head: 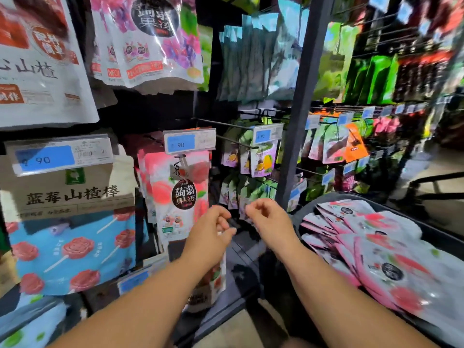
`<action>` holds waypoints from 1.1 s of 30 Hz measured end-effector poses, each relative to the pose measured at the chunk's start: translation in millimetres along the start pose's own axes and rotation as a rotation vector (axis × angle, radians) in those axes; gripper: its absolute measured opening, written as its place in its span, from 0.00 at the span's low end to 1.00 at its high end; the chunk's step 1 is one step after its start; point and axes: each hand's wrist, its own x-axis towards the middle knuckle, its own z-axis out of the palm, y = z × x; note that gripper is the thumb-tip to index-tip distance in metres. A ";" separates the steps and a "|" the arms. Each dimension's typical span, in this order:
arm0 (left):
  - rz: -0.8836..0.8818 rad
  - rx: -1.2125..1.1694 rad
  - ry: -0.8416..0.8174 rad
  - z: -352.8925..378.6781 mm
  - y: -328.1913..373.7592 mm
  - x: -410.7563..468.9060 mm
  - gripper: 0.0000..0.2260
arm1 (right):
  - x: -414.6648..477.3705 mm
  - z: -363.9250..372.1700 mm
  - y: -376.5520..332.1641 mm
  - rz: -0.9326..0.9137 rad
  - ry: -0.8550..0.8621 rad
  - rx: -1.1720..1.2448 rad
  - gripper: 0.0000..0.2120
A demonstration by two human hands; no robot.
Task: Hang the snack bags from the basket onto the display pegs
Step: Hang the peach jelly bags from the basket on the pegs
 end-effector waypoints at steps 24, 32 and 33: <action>0.672 0.231 -0.560 170.4 53.5 -4.4 0.19 | -117.8 -218.6 94.8 0.299 -0.054 -0.716 0.33; 0.584 0.165 -0.621 172.4 39.1 -13.6 0.38 | -120.1 -214.8 108.8 0.213 -0.054 -0.742 0.46; 0.583 0.157 -0.625 173.2 37.7 -13.9 0.41 | -119.8 -213.4 110.5 0.208 -0.057 -0.731 0.45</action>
